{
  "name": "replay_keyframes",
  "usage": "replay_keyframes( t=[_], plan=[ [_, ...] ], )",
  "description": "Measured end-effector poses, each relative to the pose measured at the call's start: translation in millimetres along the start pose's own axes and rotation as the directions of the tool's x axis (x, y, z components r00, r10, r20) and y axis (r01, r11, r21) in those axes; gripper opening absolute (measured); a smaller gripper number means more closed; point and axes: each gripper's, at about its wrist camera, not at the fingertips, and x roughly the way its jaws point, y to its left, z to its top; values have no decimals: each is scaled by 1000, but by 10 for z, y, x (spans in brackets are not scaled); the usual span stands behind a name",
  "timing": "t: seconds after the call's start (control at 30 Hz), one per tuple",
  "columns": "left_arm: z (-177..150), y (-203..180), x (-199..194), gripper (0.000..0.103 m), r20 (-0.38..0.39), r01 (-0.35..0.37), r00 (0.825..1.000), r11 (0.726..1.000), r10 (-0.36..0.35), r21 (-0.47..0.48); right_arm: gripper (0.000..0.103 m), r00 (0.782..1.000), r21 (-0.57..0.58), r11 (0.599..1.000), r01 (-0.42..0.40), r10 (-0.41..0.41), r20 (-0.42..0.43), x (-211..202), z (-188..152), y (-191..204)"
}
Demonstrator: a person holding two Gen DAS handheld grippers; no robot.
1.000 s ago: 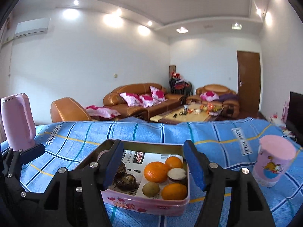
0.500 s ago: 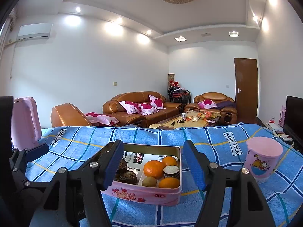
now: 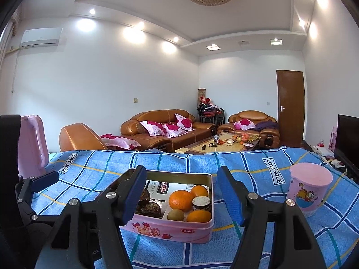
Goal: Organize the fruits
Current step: 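Withdraw both grippers from the tin box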
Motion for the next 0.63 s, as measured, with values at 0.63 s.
replay_keyframes(
  t=[0.63],
  plan=[
    [14, 10, 56, 103, -34, -13, 999, 1000, 12, -18, 67, 999, 20, 999, 36, -36, -10, 8, 11, -40]
  ],
)
